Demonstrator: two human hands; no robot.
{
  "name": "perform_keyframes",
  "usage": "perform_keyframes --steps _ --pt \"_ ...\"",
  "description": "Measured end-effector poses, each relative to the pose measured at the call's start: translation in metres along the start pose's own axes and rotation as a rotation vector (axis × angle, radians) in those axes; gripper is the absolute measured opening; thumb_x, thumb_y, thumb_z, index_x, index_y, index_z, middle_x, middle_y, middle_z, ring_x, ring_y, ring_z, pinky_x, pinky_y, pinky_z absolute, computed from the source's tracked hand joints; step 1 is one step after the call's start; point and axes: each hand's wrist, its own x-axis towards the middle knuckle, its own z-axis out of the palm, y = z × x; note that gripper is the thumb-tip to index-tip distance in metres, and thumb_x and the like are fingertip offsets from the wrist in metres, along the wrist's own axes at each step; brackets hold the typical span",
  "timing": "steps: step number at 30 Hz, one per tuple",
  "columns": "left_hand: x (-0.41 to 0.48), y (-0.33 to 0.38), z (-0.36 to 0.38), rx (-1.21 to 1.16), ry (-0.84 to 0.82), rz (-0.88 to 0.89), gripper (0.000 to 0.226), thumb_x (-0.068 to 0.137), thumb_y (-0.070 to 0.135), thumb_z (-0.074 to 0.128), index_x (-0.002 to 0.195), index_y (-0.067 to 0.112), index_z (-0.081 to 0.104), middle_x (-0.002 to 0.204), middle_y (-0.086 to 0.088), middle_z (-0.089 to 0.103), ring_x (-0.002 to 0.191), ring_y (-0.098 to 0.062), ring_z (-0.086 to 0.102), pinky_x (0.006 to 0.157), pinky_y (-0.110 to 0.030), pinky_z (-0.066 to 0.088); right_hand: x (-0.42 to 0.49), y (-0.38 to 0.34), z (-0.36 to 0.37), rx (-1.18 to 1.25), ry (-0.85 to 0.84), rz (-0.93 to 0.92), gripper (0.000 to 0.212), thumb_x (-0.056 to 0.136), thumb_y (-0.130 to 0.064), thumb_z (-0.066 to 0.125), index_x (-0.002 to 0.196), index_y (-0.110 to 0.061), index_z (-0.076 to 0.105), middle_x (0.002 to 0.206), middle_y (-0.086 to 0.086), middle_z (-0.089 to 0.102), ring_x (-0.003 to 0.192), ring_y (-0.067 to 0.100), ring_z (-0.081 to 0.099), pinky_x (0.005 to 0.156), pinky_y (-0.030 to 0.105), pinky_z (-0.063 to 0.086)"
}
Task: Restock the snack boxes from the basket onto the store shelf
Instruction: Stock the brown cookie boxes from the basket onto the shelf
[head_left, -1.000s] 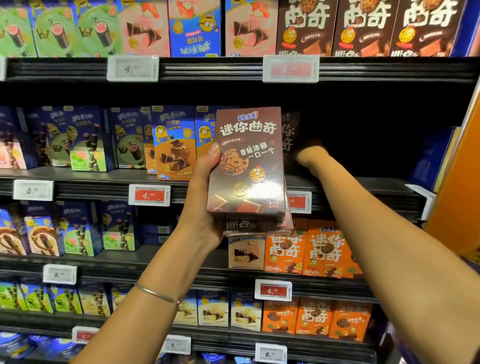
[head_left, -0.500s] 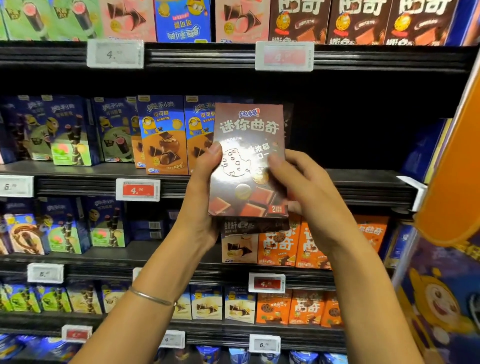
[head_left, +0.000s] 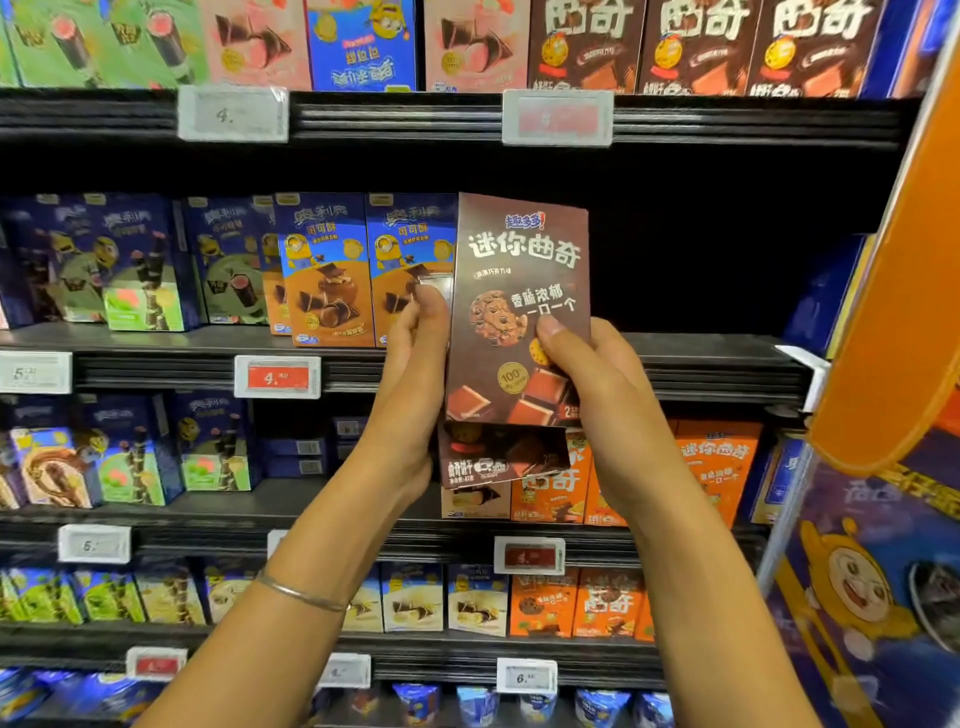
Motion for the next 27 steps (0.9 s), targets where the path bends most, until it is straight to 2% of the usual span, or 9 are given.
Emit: perform_keyframes --steps 2,5,8,12,14,18,21,24,27 --pt "0.000 -0.002 -0.002 -0.004 0.034 0.010 0.094 0.075 0.085 0.062 0.149 0.029 0.047 0.132 -0.004 0.072 0.121 -0.027 0.070 0.106 -0.053 0.053 -0.002 0.002 0.001 0.010 -0.003 0.004 0.036 0.096 -0.045 0.060 0.125 -0.023 0.060 0.110 -0.004 0.076 0.098 0.010 0.075 0.076 0.023 0.058" --pt "0.003 -0.003 -0.007 -0.010 0.064 0.010 0.073 0.088 0.070 0.058 0.146 0.028 0.047 0.122 0.000 0.076 0.113 -0.022 0.074 0.089 -0.040 0.062 -0.004 0.002 0.001 0.041 -0.011 0.017 0.029 0.102 -0.037 0.058 0.126 -0.021 0.060 0.110 -0.003 0.077 0.099 0.012 0.075 0.076 0.023 0.059" --pt "0.002 -0.003 -0.010 -0.008 0.094 0.001 0.076 0.085 0.069 0.065 0.145 0.024 0.048 0.120 -0.003 0.077 0.110 -0.024 0.075 0.081 -0.036 0.063 -0.005 0.000 -0.002 0.055 -0.060 0.035 0.032 0.101 -0.035 0.059 0.128 -0.017 0.060 0.109 0.001 0.077 0.100 0.016 0.075 0.081 0.028 0.059" --pt "0.002 -0.003 -0.015 0.008 0.115 -0.004 0.088 0.077 0.072 0.070 0.149 0.029 0.045 0.132 -0.005 0.071 0.115 -0.026 0.073 0.096 -0.050 0.059 -0.006 -0.006 -0.014 0.003 -0.154 0.060 0.034 0.099 -0.036 0.061 0.126 -0.016 0.061 0.111 0.004 0.077 0.102 0.019 0.075 0.081 0.030 0.061" --pt "0.003 -0.003 -0.018 0.026 0.133 -0.003 0.089 0.077 0.072 0.071 0.151 0.032 0.043 0.137 -0.005 0.068 0.114 -0.025 0.073 0.096 -0.051 0.059 -0.005 -0.010 -0.022 -0.057 -0.175 0.031 0.031 0.099 -0.036 0.060 0.124 -0.017 0.065 0.112 0.002 0.077 0.102 0.017 0.075 0.080 0.028 0.061" --pt "0.006 0.003 -0.026 0.035 0.133 -0.019 0.081 0.083 0.066 0.072 0.150 0.032 0.041 0.117 -0.003 0.077 0.103 -0.028 0.077 0.082 -0.048 0.064 0.003 -0.015 -0.049 -0.033 -0.161 0.025 0.030 0.097 -0.032 0.064 0.121 -0.014 0.069 0.115 0.006 0.076 0.105 0.023 0.074 0.086 0.038 0.062" --pt "0.010 0.008 -0.029 0.041 0.155 0.001 0.073 0.090 0.061 0.068 0.149 0.028 0.042 0.110 0.002 0.079 0.101 -0.025 0.078 0.077 -0.041 0.065 0.022 -0.016 -0.071 0.057 -0.077 0.062 0.023 0.097 -0.025 0.062 0.116 -0.015 0.071 0.113 0.008 0.077 0.103 0.024 0.075 0.083 0.038 0.062" --pt "0.012 0.012 -0.027 0.037 0.175 -0.001 0.063 0.096 0.058 0.064 0.146 0.026 0.044 0.106 0.003 0.080 0.099 -0.023 0.079 0.073 -0.037 0.064 0.049 -0.010 -0.087 -0.031 0.099 0.045 0.015 0.101 -0.021 0.061 0.110 -0.018 0.071 0.106 0.002 0.079 0.100 0.020 0.076 0.084 0.039 0.060" --pt "0.013 0.016 -0.025 0.037 0.187 -0.009 0.062 0.097 0.056 0.062 0.147 0.024 0.043 0.105 0.002 0.080 0.097 -0.023 0.079 0.074 -0.039 0.065 0.079 -0.003 -0.099 -0.109 0.236 0.038 0.016 0.102 -0.023 0.060 0.114 -0.017 0.068 0.101 -0.002 0.079 0.095 0.017 0.076 0.076 0.033 0.059"
